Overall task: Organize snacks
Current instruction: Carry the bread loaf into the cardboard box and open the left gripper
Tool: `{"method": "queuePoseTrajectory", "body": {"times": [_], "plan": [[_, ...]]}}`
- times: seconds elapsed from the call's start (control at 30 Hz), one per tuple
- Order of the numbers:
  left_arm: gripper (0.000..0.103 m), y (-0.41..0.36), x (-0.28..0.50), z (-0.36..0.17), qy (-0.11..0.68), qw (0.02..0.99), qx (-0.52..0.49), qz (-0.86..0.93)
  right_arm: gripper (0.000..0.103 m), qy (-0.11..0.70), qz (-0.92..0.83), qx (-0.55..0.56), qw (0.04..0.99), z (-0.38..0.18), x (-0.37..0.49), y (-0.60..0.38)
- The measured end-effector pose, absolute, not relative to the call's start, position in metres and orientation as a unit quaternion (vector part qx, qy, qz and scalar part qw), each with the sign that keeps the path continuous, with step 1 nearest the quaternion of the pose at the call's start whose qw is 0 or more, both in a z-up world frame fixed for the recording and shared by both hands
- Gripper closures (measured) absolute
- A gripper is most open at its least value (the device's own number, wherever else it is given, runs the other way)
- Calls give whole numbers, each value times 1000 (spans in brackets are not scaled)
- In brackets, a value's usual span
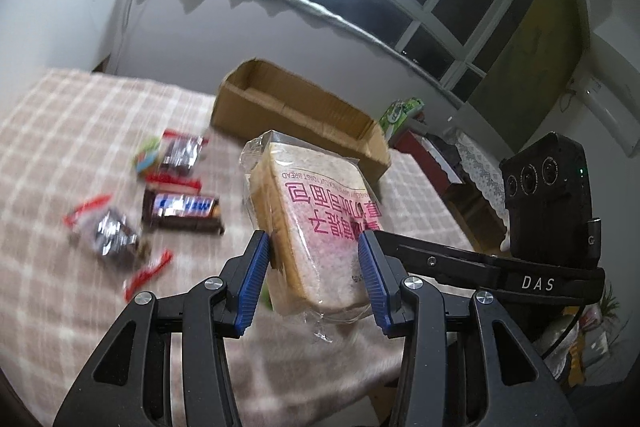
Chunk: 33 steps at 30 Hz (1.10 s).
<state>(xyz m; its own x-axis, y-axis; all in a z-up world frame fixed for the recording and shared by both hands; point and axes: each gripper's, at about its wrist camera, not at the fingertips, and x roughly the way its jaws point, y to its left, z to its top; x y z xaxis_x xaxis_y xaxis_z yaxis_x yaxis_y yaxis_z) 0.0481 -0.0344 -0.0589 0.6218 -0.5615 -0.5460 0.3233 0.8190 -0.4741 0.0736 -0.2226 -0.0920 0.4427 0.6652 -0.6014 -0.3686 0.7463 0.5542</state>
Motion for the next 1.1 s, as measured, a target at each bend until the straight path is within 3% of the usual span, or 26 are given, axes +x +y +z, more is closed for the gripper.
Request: {"method": "queuePoseTrajectory", "body": {"times": [0.5, 1.1], "plan": [[60, -78, 143, -25, 331, 888, -135, -287, 66, 378, 269, 145, 874, -43, 146, -256], [61, -125, 236, -52, 385, 873, -113, -277, 69, 409, 225, 130, 875, -72, 253, -295]]}}
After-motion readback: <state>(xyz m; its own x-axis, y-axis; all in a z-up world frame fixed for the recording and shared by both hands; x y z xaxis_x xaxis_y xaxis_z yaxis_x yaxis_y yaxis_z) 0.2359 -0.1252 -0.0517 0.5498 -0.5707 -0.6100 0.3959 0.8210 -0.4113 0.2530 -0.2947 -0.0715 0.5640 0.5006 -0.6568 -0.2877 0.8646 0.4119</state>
